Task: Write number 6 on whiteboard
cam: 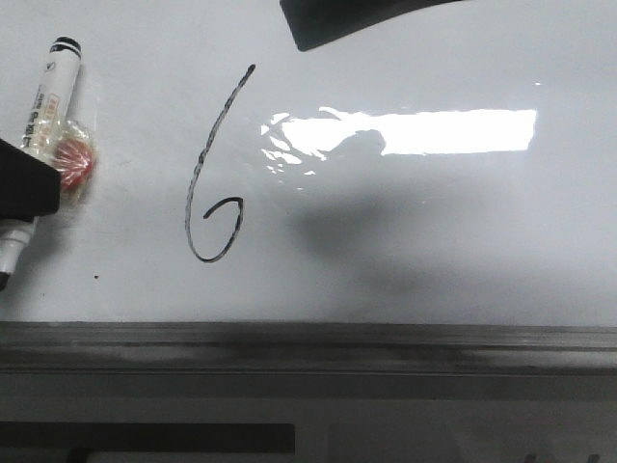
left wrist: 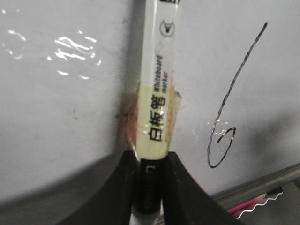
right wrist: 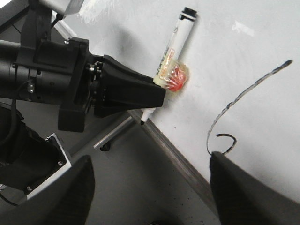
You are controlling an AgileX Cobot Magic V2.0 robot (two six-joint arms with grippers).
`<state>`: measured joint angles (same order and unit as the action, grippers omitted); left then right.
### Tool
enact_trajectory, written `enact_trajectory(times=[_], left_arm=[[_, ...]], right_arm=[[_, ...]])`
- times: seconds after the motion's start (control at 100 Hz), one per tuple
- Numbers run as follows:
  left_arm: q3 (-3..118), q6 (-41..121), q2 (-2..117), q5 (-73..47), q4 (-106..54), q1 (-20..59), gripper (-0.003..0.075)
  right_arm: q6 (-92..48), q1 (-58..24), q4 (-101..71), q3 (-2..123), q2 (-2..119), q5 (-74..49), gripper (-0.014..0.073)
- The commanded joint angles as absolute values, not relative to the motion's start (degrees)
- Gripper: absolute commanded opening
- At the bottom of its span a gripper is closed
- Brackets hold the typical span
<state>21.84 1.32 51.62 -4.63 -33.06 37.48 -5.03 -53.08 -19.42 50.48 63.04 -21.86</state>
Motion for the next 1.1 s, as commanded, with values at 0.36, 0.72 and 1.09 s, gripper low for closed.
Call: enact_trajectory(times=[0.36,0.72,1.09], left_arm=[[23.9,1.0,55.4,1.5,-35.0,38.2,-0.0018],[25.8,1.0,54.7,1.5,-35.0,38.2,0.0443],[26.2,1.2,43.3,-3.1,-33.5,38.0,0.0287]], right_arm=[[-5.6,-52.6,-20.0,52.2,61.6,-18.7,0.0457],[-5.6,-52.6,-20.1,52.2,61.6,-18.7,0.0457],[-5.6,-52.6,-19.1,51.6,59.1,-20.0,-0.0031]])
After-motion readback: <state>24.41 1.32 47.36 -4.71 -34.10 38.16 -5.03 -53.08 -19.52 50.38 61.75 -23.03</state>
